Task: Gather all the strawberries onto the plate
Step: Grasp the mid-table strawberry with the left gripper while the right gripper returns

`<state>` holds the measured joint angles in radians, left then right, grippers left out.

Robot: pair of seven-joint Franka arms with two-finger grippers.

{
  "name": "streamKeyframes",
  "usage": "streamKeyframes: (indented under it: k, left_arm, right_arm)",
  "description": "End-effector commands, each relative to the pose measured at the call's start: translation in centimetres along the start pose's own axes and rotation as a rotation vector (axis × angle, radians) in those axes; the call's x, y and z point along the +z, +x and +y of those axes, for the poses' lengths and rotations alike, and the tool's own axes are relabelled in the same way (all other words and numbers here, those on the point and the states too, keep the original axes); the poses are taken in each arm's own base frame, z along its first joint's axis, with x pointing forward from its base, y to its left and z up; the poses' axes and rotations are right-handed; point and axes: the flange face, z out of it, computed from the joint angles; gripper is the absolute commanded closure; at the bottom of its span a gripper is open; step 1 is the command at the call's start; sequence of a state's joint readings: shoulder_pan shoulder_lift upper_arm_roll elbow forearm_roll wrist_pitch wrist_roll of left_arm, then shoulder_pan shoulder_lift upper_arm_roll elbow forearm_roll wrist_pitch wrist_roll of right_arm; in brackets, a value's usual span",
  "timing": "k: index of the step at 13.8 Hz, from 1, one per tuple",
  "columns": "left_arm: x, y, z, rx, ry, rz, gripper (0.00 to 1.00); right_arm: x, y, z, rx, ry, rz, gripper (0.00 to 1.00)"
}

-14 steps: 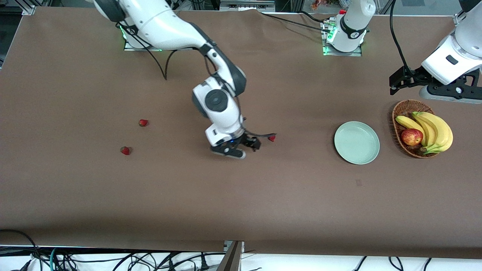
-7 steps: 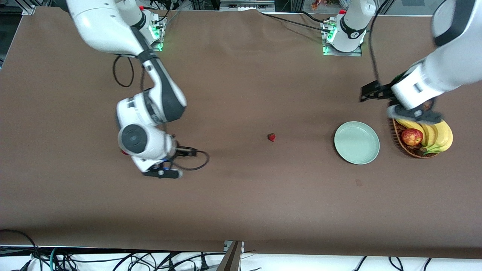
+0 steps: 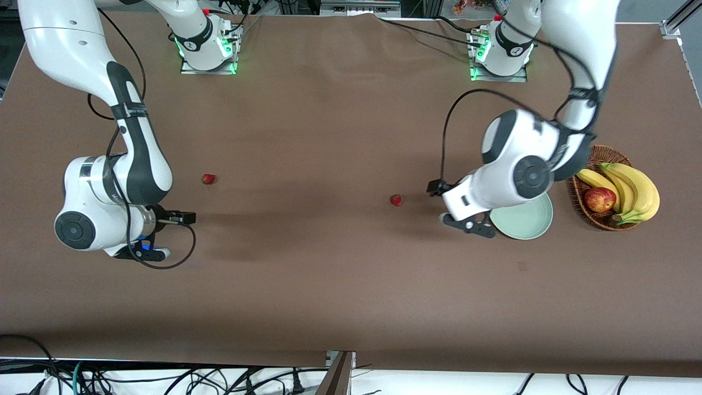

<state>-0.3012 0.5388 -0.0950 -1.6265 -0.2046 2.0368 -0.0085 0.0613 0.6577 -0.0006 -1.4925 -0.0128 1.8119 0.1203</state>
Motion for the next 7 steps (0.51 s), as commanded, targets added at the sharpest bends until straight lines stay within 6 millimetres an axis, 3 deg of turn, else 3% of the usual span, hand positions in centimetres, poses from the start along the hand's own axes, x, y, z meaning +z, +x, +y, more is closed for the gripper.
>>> streamKeyframes:
  k: [1,5,7]
  left_arm:
    - [3.9,1.4,2.6,0.047,-0.008,0.051,0.0]
    - [9.0,1.5,5.2,0.056,-0.001,0.067,0.0]
    - [12.0,-0.1,7.6,-0.038,0.006,0.084,0.0]
  right_arm:
    - [1.6,-1.9,0.4,-0.04,-0.016,0.007,0.0]
    - [4.7,-1.6,1.2,-0.042,-0.014,0.059,0.0]
    - [6.5,-1.5,1.5,-0.061,-0.011,0.087,0.0]
